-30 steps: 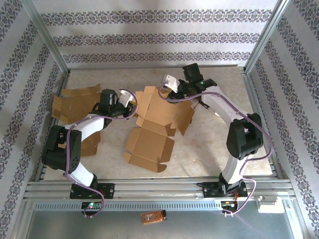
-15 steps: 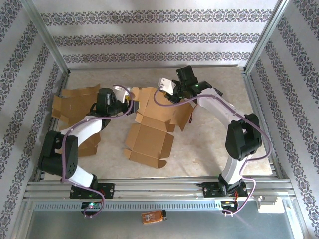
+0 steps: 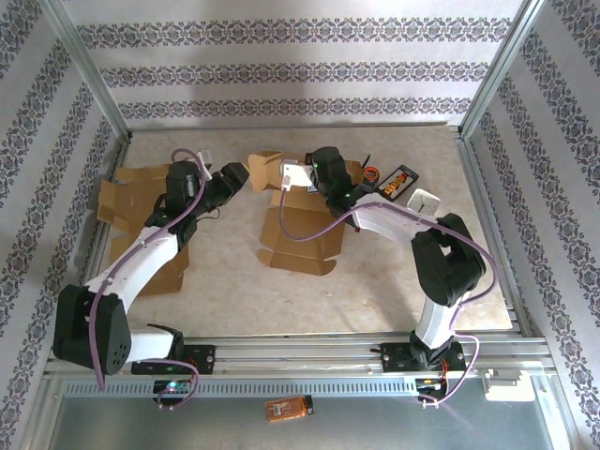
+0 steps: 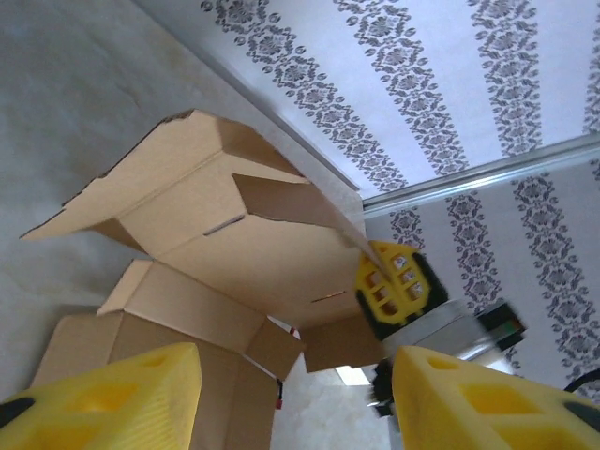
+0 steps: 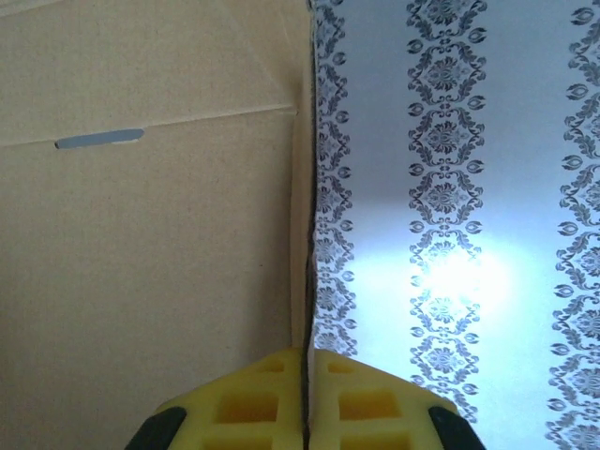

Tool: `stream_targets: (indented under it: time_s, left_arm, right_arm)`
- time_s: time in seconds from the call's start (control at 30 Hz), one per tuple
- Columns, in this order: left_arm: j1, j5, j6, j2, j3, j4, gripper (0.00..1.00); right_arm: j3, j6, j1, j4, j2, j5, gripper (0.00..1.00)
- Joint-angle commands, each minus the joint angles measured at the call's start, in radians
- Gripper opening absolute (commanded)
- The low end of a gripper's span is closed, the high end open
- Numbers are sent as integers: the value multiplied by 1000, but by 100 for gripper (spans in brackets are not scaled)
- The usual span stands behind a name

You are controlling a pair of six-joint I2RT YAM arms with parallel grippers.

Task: Fold the paper box

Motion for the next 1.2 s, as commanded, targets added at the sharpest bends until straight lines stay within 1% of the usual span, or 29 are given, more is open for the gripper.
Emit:
stream_targets:
  time_s: [0.0,0.03,0.13,0.17,0.23,0.37,0.43,0.53,0.67,0.8,0.87,0.97,1.03,1.13,1.17]
  left_arm:
    - [-5,-11,-108,93,67,-2,53]
    - [0,-5,-120,132,83,21,52]
    - [7,73,-160,254,139,152,48]
    - [8,98,-162,298,168,183,44]
    - [8,125,-145,374,234,181,39]
    - [9,126,-144,483,306,206,32]
    - [7,133,-149,517,317,222,29]
    - [-3,180,-182,555,311,302,23]
    - [-50,192,-190,592,307,338,21]
    - [-84,193,-259,634,288,451,20]
    - [-96,197,-272,642,287,478,19]
    - [-117,204,-235,634,296,456,19]
    - [-113,188,-193,607,278,437,21]
    - [-93,116,-42,524,226,345,29]
    - [-88,71,39,483,204,291,31]
  right_arm:
    - [-36,-99,22,213,36,74,3]
    - [-44,-97,24,232,42,71,3]
    - [-59,-91,25,260,58,68,4]
    - [-67,-88,26,268,61,63,4]
    - [-74,-83,26,269,60,56,5]
    - [-83,-72,27,263,55,46,5]
    - [-86,-66,27,254,51,42,5]
    - [-85,-45,27,241,51,34,6]
    - [-81,-19,31,239,61,35,8]
    - [-78,-10,34,242,75,45,8]
    - [-81,-6,33,242,77,47,8]
    - [-82,-5,34,242,80,50,9]
    - [-80,-4,34,245,78,53,9]
    - [-84,2,30,245,67,50,9]
    - [-86,1,29,245,64,48,9]
